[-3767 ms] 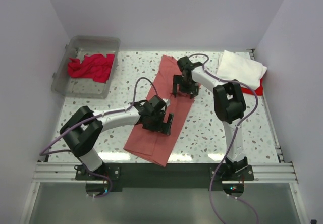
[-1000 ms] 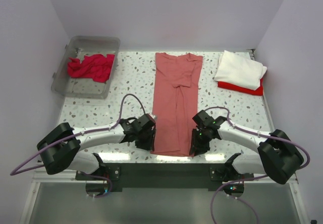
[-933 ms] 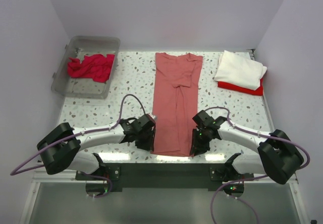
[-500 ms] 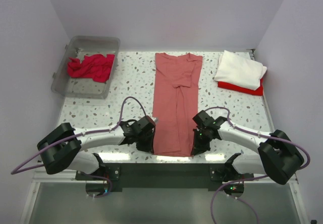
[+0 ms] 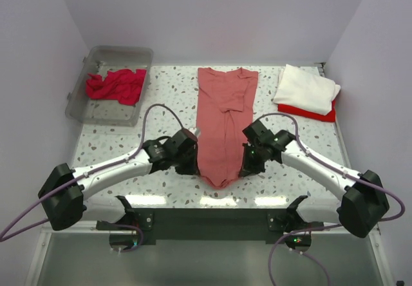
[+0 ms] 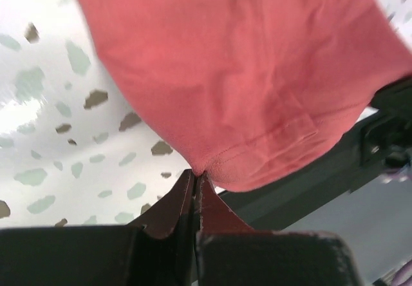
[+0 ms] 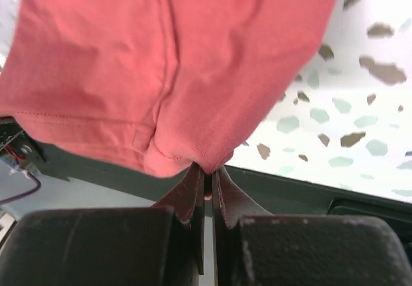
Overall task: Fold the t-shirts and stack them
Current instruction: Fold the tshirt
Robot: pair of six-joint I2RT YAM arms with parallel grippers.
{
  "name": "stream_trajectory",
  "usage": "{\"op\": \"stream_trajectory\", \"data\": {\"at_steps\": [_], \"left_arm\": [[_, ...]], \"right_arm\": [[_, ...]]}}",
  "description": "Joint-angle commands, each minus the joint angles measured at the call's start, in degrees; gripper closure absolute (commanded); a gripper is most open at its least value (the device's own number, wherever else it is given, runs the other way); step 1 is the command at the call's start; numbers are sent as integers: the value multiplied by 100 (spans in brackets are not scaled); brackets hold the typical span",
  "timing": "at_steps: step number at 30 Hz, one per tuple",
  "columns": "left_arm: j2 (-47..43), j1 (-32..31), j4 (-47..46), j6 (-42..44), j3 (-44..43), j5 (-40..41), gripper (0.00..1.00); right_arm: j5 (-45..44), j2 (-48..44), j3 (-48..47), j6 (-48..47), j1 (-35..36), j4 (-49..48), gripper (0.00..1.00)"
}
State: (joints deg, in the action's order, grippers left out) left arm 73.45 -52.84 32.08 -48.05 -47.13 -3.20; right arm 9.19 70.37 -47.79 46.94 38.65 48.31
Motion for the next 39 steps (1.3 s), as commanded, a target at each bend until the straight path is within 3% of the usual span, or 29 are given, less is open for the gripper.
{"op": "stream_trajectory", "data": {"at_steps": [1, 3, 12, 21, 35, 36, 37, 39], "left_arm": [[-51, 518, 133, -117, -358, 224, 100], [37, 922, -51, -38, -471, 127, 100], [1566, 1469, -439, 516, -1876, 171, 100], [3006, 2058, -395, 1052, -3406, -31, 100], [4317, 2471, -35, 1351, -5040, -216, 100], [4475, 2471, 139, 1360, -5216, -120, 92], [4537, 2480, 263, 1360, -5401, 11, 81], [4547, 2498, 544, 1360, -5929, 545, 54]], "right_arm": [[-435, 458, -564, -228, -77, 266, 100], [-488, 688, -810, -386, -208, 144, 100], [-444, 2155, -2084, -1080, -1316, -305, 100], [-655, 3763, -3789, -1486, -1711, -15, 100], [-796, 5030, -5511, -1670, -2257, 564, 100], [-787, 5083, -5870, -1679, -2309, 643, 95], [-796, 5135, -6039, -1679, -2336, 801, 74], [-805, 5075, -6329, -1670, -2371, 881, 51]]}}
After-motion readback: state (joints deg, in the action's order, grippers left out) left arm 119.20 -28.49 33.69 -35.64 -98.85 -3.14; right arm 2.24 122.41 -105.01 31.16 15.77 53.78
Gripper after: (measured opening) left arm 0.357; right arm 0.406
